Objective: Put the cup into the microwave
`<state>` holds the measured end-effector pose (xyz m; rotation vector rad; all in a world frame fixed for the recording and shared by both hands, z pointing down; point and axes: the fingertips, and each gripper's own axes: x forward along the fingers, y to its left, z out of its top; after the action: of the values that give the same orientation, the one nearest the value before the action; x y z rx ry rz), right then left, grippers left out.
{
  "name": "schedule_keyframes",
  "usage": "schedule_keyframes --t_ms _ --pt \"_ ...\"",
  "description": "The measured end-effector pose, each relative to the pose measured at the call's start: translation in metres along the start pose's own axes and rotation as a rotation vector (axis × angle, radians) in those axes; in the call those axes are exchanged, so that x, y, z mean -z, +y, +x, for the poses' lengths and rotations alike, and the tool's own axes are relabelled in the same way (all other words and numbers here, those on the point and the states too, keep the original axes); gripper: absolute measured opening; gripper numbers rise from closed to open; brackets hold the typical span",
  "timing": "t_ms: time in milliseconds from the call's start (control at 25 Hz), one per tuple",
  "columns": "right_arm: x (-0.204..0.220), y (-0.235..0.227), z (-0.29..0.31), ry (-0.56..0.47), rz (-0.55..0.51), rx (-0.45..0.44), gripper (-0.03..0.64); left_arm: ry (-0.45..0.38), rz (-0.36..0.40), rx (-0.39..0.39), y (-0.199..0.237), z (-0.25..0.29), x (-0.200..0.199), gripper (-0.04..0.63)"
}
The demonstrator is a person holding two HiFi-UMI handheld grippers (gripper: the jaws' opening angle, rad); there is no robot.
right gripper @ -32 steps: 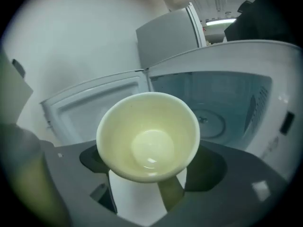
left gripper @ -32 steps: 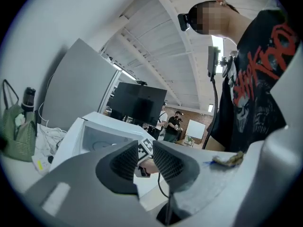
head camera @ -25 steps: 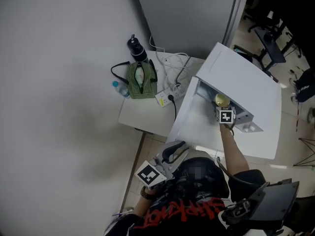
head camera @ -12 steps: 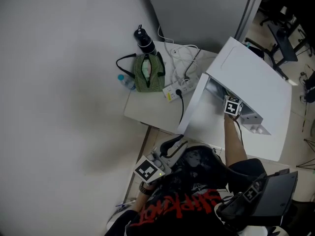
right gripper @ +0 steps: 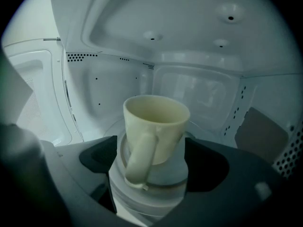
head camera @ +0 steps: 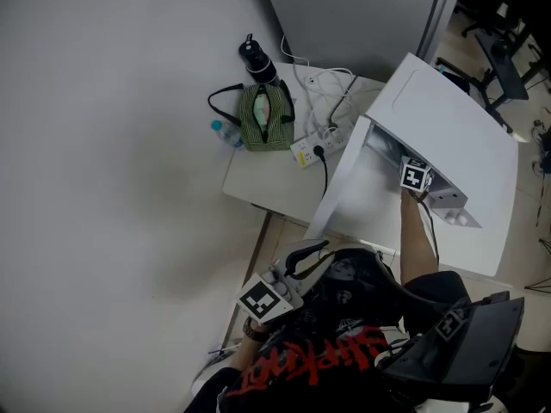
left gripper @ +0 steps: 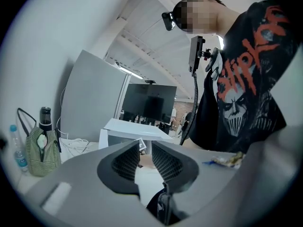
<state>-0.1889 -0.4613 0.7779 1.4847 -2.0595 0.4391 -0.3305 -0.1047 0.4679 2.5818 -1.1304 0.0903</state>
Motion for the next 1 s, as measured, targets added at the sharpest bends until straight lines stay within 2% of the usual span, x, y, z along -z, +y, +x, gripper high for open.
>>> schedule_keyframes --t_ms 240,360,440,560,600,720,800,840,880,1000 --pt "0.014 0.008 -0.037 0.001 0.029 -0.006 0.44 -0.024 -0.018 -0.022 -0.004 -0.003 -0.006 0.08" --pt "0.027 0.027 -0.083 -0.015 0.039 -0.068 0.44 -0.052 -0.034 -0.012 -0.011 -0.006 -0.007 0.08" --pt "0.034 0.048 -0.124 -0.036 0.015 -0.148 0.425 -0.077 -0.047 0.014 -0.021 -0.006 -0.004 0.08" --pt "0.041 0.076 -0.198 -0.082 -0.018 -0.281 0.338 -0.091 -0.064 0.097 -0.045 0.001 0.005 0.08" --pt "0.042 0.08 -0.226 -0.102 -0.029 -0.309 0.29 -0.085 -0.073 0.138 -0.056 0.004 0.009 0.08" --pt "0.05 0.066 -0.302 -0.158 -0.052 -0.321 0.202 -0.061 -0.068 0.261 -0.092 0.013 0.021 0.08" --pt "0.06 0.045 -0.343 -0.181 -0.046 -0.321 0.107 -0.049 -0.05 0.291 -0.114 0.018 0.029 0.08" --pt "0.063 0.034 -0.363 -0.197 -0.038 -0.325 0.03 -0.047 -0.047 0.291 -0.126 0.021 0.033 0.08" --pt "0.064 0.021 -0.383 -0.22 -0.025 -0.324 0.002 -0.048 -0.045 0.29 -0.137 0.024 0.035 0.08" --pt "0.061 -0.021 -0.432 -0.32 0.031 -0.324 0.003 -0.046 -0.013 0.295 -0.177 0.041 0.038 0.08"
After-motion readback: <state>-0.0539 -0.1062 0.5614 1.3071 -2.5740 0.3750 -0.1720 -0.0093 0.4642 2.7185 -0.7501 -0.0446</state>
